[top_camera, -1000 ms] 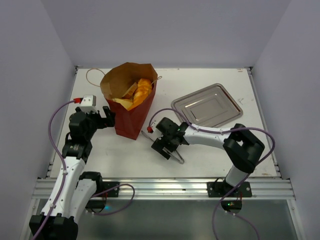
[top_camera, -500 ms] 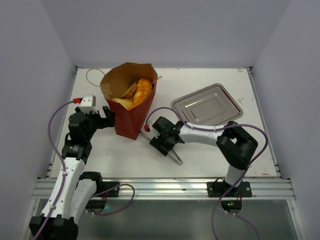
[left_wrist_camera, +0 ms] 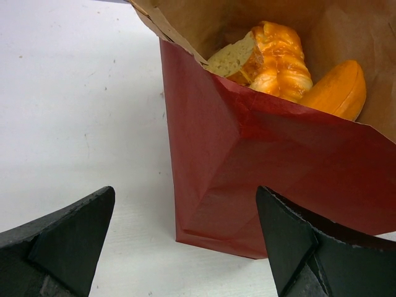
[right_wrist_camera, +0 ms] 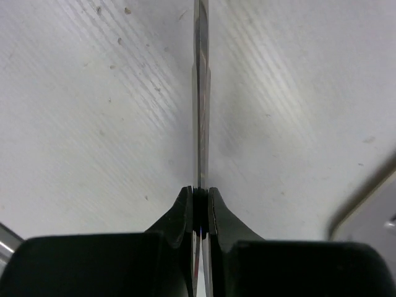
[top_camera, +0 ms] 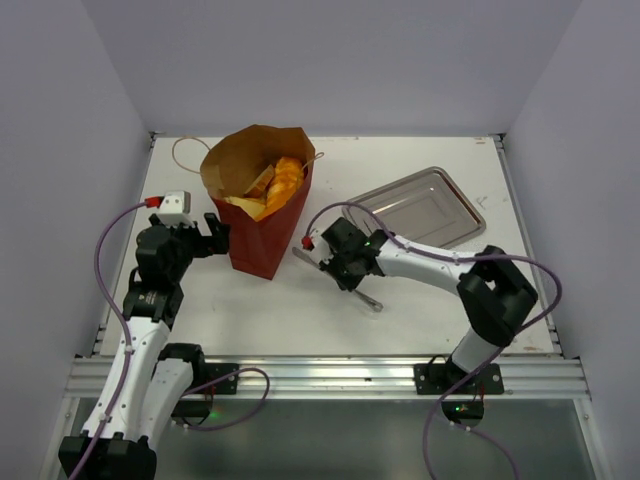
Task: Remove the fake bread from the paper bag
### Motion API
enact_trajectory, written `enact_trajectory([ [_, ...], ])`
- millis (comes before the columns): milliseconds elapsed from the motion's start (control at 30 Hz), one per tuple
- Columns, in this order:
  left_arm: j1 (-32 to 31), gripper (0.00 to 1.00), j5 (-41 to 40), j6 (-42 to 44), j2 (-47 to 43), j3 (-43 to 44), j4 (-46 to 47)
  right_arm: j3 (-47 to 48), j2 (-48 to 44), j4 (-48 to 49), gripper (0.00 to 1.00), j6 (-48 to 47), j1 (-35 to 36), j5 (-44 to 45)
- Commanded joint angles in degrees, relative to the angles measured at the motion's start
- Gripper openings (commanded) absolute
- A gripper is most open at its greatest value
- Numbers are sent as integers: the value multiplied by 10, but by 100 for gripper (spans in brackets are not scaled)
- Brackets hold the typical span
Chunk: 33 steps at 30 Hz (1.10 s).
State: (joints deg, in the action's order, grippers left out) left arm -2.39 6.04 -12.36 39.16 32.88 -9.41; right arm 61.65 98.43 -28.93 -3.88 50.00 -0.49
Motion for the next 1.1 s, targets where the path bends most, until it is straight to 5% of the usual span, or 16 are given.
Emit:
enact_trajectory([
  [0,-4,100,3,13,-8,9,32,14,-92,-44,0,-59,-48,-68],
  [100,-4,100,0,15,-14,10,30,42,-141,-111,0,-120,-117,-153],
  [367,-4,100,0,15,-20,11,26,65,-276,-165,0,-184,-278,-191],
  [500,-4,100,4,15,-17,10,27,83,-287,-166,26,-183,-335,-208],
  [667,-4,100,5,15,-20,10,26,117,-271,-174,44,-180,-382,-236],
  [1067,-4,100,6,9,-39,19,8,133,-280,-181,42,-188,-409,-247],
])
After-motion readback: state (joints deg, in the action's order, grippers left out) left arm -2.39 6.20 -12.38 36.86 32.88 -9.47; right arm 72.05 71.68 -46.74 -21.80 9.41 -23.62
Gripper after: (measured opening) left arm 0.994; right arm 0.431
